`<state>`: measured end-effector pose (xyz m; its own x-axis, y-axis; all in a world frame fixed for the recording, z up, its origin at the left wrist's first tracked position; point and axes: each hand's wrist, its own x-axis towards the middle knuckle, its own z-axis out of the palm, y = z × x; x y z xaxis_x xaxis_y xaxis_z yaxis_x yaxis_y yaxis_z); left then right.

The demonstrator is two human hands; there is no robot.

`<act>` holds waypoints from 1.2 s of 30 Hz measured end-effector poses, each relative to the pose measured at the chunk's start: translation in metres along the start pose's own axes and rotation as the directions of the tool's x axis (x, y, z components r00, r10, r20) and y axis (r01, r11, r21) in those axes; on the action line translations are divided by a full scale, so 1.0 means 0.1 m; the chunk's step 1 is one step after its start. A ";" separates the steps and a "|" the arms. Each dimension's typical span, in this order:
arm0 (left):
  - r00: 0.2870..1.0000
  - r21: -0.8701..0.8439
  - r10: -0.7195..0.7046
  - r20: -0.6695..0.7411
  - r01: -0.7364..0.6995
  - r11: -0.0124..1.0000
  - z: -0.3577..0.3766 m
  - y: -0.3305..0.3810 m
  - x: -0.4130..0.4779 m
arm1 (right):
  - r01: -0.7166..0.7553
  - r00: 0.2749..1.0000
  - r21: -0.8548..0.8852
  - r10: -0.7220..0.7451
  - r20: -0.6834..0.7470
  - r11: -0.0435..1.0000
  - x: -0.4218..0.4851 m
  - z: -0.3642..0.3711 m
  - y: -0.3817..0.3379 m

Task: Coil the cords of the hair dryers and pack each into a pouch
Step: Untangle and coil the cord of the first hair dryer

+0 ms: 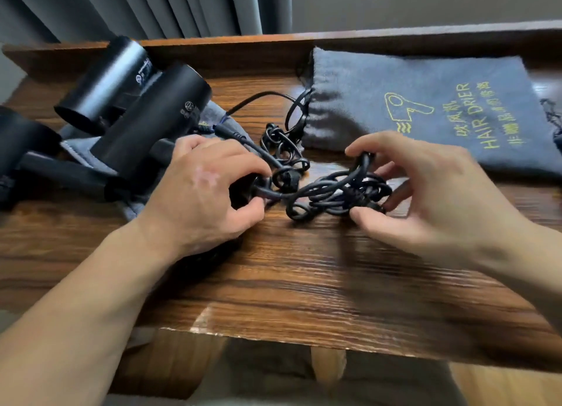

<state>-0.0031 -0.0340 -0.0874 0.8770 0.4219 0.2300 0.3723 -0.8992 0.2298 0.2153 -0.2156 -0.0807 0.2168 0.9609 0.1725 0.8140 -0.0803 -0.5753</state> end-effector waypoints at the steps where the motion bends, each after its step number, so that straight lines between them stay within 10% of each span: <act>1: 1.000 -0.005 -0.006 0.014 0.006 1.000 -0.01 0.02 -0.01 | -0.002 1.000 -0.011 0.002 -0.006 1.000 -0.03 0.01 -0.01; 17: 0.999 -0.194 0.025 -0.024 -0.029 0.981 -0.03 0.82 -0.14 | -0.168 0.955 0.309 0.232 -0.186 0.936 -0.40 0.18 -0.28; 27: 0.994 -0.227 0.007 0.107 0.018 0.974 -0.18 0.89 0.01 | -0.009 1.000 0.177 0.008 0.006 0.984 -0.62 0.02 -0.14; 36: 0.994 -0.240 -0.081 0.072 0.096 0.966 -0.18 1.01 0.20 | 0.115 0.986 0.150 -0.094 -0.141 0.982 -0.49 -0.07 0.04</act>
<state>0.0464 -0.1147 -0.0422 0.8635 0.4840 0.1419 0.3712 -0.8003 0.4708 0.2115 -0.2651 -0.0859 0.2134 0.9171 0.3366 0.7435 0.0710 -0.6649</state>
